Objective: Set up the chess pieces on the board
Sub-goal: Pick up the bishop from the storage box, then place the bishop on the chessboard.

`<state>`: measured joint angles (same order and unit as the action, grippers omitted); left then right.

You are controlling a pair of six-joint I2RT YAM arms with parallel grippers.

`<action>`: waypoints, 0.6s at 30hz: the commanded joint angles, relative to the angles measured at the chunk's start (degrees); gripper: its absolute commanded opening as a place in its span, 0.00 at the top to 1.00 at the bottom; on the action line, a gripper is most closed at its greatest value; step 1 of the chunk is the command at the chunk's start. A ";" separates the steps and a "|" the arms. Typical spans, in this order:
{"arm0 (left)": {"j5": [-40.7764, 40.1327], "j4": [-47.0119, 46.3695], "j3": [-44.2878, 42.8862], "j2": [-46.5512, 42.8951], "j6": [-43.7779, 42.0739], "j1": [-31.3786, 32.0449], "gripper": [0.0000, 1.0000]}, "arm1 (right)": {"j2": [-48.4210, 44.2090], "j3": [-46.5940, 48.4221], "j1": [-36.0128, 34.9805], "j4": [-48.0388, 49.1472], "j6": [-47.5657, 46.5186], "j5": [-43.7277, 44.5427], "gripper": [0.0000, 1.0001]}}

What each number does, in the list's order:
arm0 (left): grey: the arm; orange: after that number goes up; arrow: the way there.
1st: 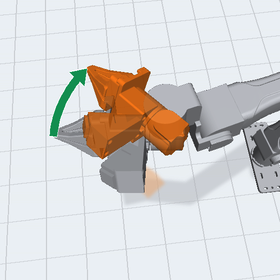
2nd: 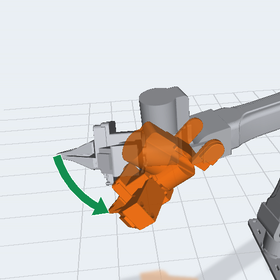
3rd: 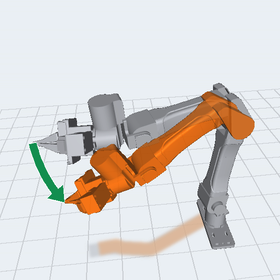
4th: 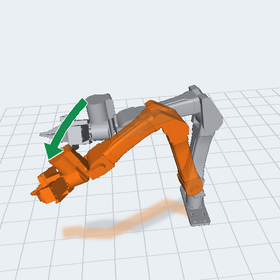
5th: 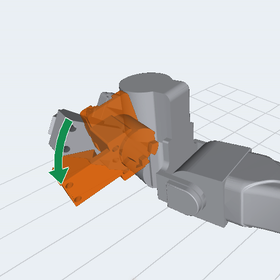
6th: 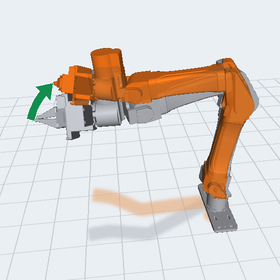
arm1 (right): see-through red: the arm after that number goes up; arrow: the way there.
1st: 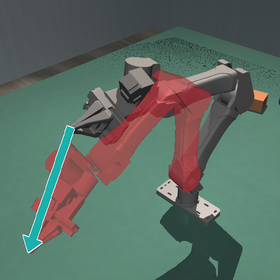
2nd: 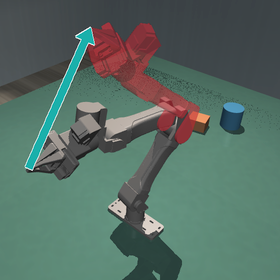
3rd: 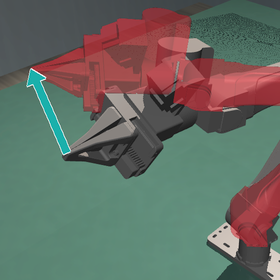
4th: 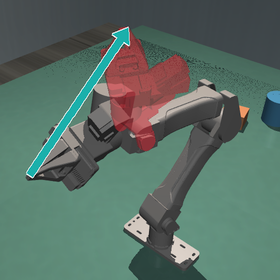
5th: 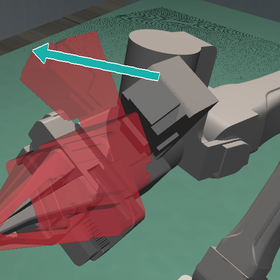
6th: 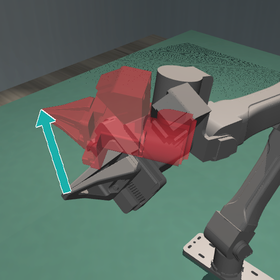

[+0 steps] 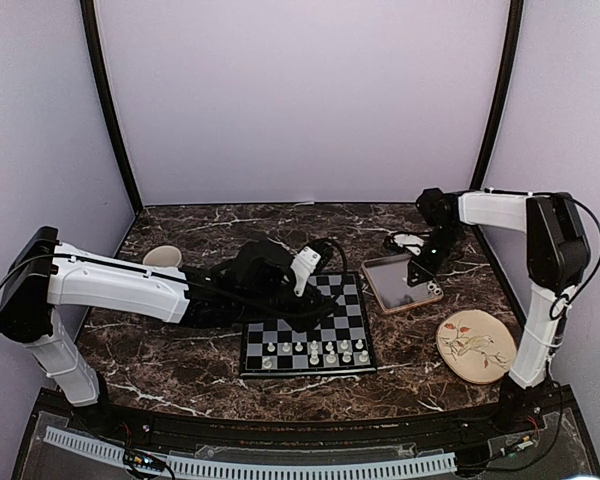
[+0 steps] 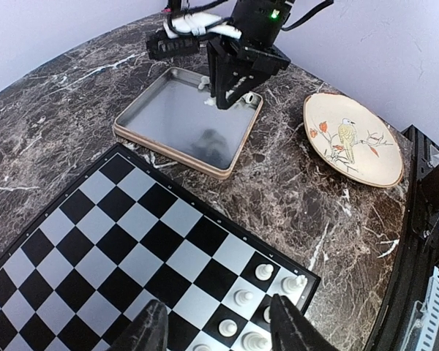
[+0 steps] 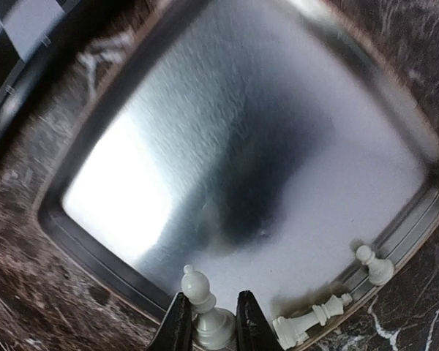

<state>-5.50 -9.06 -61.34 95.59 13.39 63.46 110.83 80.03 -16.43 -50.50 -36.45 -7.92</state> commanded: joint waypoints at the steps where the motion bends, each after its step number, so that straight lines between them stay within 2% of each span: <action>1: -0.39 -1.68 0.78 -1.92 1.99 -1.04 0.51 | -7.13 0.02 -0.62 6.77 4.84 -16.50 0.97; 7: -1.82 -2.13 1.73 -4.19 3.84 -2.38 0.51 | -13.10 -8.66 -7.12 21.15 13.03 -26.47 0.97; 14: -5.71 -0.89 4.22 -9.97 4.67 -4.40 0.51 | -18.13 -22.48 -16.91 48.25 26.71 -30.13 0.96; 18: -8.17 -0.56 6.39 -13.87 5.82 -5.45 0.51 | -17.35 -26.97 -21.33 59.05 28.64 -28.63 0.95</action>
<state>-10.22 -9.82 -57.12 86.50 17.65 58.94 94.24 56.27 -34.92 -9.37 -14.06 -35.16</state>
